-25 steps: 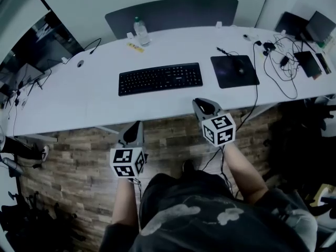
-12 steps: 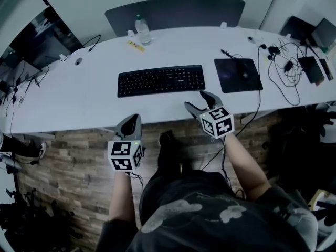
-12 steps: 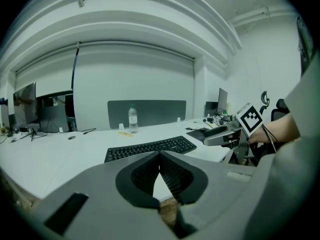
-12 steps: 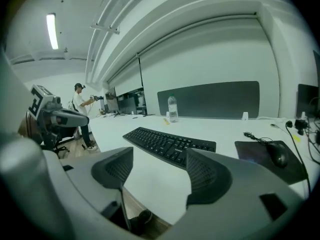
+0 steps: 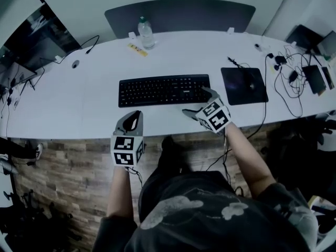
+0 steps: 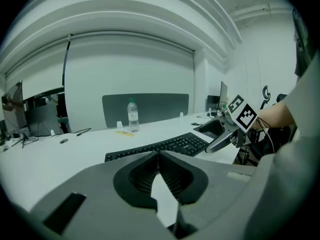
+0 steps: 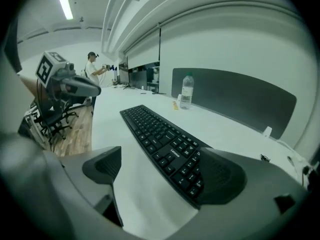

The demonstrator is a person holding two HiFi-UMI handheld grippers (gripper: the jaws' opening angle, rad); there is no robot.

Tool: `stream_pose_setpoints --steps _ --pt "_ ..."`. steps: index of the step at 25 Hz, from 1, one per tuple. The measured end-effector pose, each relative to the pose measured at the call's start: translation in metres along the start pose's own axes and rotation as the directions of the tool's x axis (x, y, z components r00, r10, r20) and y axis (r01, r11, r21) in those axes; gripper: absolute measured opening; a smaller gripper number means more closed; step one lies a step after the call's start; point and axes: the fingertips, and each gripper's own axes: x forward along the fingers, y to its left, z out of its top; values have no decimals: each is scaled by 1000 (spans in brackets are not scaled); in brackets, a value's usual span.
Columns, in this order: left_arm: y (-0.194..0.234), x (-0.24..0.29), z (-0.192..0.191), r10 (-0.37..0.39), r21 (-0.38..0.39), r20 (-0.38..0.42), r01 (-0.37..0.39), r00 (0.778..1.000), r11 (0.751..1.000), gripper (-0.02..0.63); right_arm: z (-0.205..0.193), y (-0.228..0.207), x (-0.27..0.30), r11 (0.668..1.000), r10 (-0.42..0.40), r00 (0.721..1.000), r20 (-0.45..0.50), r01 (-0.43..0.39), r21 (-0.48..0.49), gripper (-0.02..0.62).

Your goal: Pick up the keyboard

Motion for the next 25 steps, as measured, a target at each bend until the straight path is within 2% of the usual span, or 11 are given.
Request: stream_pose_setpoints --steps 4,8,13,16,20,23,25 --pt "28 28 6 -3 5 -25 3 1000 1000 3 -3 -18 27 996 36 991 -132 -46 -75 471" --pt "51 52 8 -6 29 -59 7 998 1000 3 2 -33 51 986 65 978 -197 -93 -141 480" --pt "69 74 6 -34 23 -87 36 996 999 3 5 -39 78 952 128 942 -309 -204 -227 493" --pt "77 83 8 -51 16 -98 53 994 998 3 3 -39 88 919 170 903 -395 -290 -267 500" --pt "86 95 13 -82 21 -97 84 992 996 3 3 -44 101 878 173 854 -492 -359 -315 515" --pt "91 102 13 -110 19 -105 113 988 993 3 2 -39 107 850 223 802 -553 -438 -292 525" --pt "93 106 12 -126 19 -112 129 986 991 3 -3 -36 110 832 258 759 -598 -489 -261 529"
